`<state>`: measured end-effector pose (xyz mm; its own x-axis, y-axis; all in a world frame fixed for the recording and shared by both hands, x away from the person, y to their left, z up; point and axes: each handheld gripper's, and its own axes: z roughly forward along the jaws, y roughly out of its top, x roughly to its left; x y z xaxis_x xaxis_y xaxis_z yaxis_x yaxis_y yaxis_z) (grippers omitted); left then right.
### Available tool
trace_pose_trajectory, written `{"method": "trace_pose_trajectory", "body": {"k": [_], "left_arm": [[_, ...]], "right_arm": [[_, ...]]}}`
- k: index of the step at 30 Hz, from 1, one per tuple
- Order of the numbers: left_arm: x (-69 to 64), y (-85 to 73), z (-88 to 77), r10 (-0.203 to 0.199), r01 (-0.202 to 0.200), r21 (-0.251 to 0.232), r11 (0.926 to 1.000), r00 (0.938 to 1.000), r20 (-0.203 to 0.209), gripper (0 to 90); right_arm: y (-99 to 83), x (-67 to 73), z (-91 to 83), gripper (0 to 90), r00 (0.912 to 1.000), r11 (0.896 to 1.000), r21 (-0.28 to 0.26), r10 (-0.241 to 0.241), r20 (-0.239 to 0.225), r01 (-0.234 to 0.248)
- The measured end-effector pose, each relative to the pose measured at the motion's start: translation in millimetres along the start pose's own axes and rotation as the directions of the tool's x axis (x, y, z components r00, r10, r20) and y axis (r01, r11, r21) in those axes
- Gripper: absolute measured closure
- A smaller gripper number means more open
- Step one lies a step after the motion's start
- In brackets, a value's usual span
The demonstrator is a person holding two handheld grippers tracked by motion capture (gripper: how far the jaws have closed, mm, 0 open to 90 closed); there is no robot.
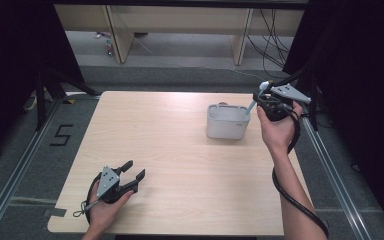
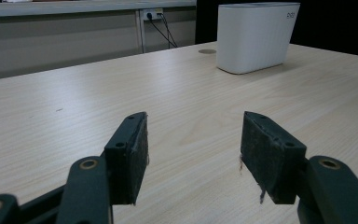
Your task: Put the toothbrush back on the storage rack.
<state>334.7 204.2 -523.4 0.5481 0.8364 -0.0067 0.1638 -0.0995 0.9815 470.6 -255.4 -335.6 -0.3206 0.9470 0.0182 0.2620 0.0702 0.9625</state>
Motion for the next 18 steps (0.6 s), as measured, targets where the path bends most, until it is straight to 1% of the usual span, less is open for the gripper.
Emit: {"method": "trace_pose_trajectory", "body": {"k": [1,5,7,9,10,11,13,15,18], "left_arm": [[0.0,0.0,0.0,0.001,-0.001,0.001,1.0,1.0,0.001,41.1],[0.0,0.0,-0.1,0.0,0.0,0.0,1.0,1.0,0.001,41.2],[-0.1,0.0,-0.1,0.0,0.0,-0.001,1.0,1.0,0.001,41.1],[-0.1,0.0,-0.1,0.0,0.0,0.0,1.0,1.0,0.001,41.1],[-0.1,0.0,-0.2,0.002,-0.002,0.0,1.0,1.0,0.0,41.1],[-0.3,0.0,-0.2,0.003,-0.003,0.0,1.0,1.0,0.0,41.1],[-0.4,-0.1,-0.1,0.003,-0.003,0.0,1.0,1.0,0.0,41.1],[-0.5,-0.1,-0.1,0.002,-0.002,0.0,1.0,1.0,0.0,41.2],[-0.3,0.0,-0.1,0.003,-0.003,0.001,1.0,1.0,0.0,41.1]], "right_arm": [[-0.5,0.4,1.0,85.2,1.0,1.0,0.005,0.007,0.002,-0.007],[-2.8,0.0,4.1,85.2,1.0,1.0,0.006,0.002,0.004,-0.002],[-5.0,-0.2,6.8,85.2,0.9999,1.0,0.013,0.009,0.012,-0.009],[-5.5,-1.1,7.7,85.2,1.0,1.0,0.014,0.002,0.009,-0.002],[-7.3,-0.9,9.7,85.2,0.9999,1.0,0.018,0.011,0.002,-0.011],[-7.7,-0.8,9.3,85.1,0.9998,1.0,0.028,0.012,0.013,-0.012],[-8.9,-0.5,10.6,85.1,0.9998,1.0,0.023,0.019,0.011,-0.02],[-10.5,-1.5,12.4,85.1,0.9999,1.0,0.027,0.01,0.008,-0.01],[-12.7,-1.2,13.6,85.1,0.9998,0.999,0.033,0.016,0.013,-0.017]]}}
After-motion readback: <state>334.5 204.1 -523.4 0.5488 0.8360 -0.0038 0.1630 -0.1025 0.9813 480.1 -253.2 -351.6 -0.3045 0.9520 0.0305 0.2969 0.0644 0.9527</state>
